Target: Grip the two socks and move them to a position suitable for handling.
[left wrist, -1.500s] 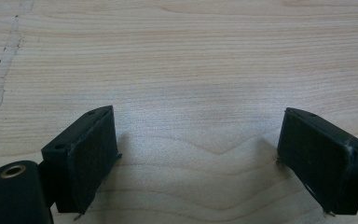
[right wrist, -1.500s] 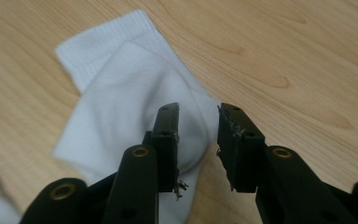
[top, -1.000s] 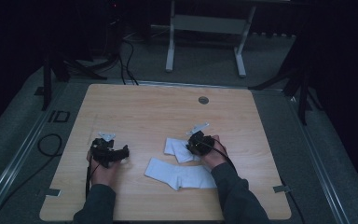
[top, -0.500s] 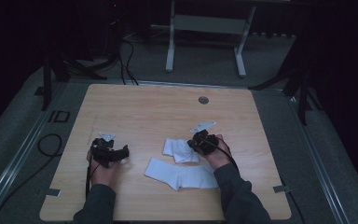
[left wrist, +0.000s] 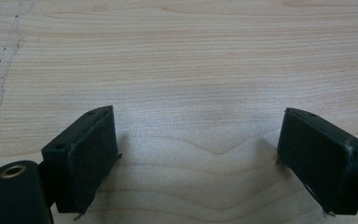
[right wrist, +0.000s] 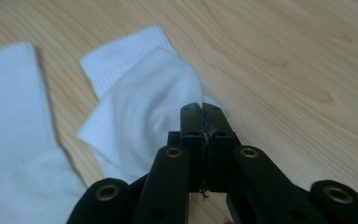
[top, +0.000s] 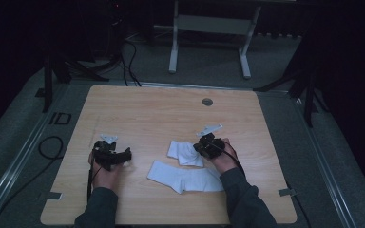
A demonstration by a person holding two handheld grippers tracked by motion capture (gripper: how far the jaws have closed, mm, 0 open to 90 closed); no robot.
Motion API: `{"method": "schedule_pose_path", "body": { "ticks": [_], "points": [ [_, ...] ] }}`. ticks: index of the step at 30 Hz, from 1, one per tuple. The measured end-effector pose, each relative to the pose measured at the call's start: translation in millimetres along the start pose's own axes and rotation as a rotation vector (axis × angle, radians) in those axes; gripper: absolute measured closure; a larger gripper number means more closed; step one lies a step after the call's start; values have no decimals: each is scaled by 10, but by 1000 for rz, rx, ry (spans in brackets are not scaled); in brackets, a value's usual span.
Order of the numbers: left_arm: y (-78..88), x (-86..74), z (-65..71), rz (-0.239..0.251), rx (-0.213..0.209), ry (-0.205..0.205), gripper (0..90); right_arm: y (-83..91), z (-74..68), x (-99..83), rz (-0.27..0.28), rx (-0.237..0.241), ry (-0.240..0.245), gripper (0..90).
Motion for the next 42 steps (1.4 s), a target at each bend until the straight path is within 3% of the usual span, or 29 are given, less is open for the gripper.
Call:
{"method": "schedule_pose_path", "body": {
  "ticks": [6,15,24,31,33,37,42],
  "points": [
    [0,0,0,0,0,-1,117,-66,77,-63,-23,-17,-16,869],
    [0,0,0,0,0,0,117,74,63,-31,21,-11,-15,887],
    [0,0,0,0,0,0,117,186,120,-19,64,21,-59,887],
    [0,0,0,0,0,0,118,410,118,47,145,43,-67,889],
    [0,0,0,0,0,1,117,542,112,101,180,46,-61,889],
    [0,0,0,0,0,1,117,651,132,139,197,39,-54,889],
    [0,0,0,0,0,0,118,790,311,72,191,1,-73,889]
  ]
}}
Point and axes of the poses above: each handheld gripper's, and its own axes: y roughly backward along the jaws, x roughly out of its top, z roughly to its right, the point moved 3 cm from there along -y, roughly forward along the jaws, and after that the axes turned 10 degrees about -y, right-handed, at the moved point
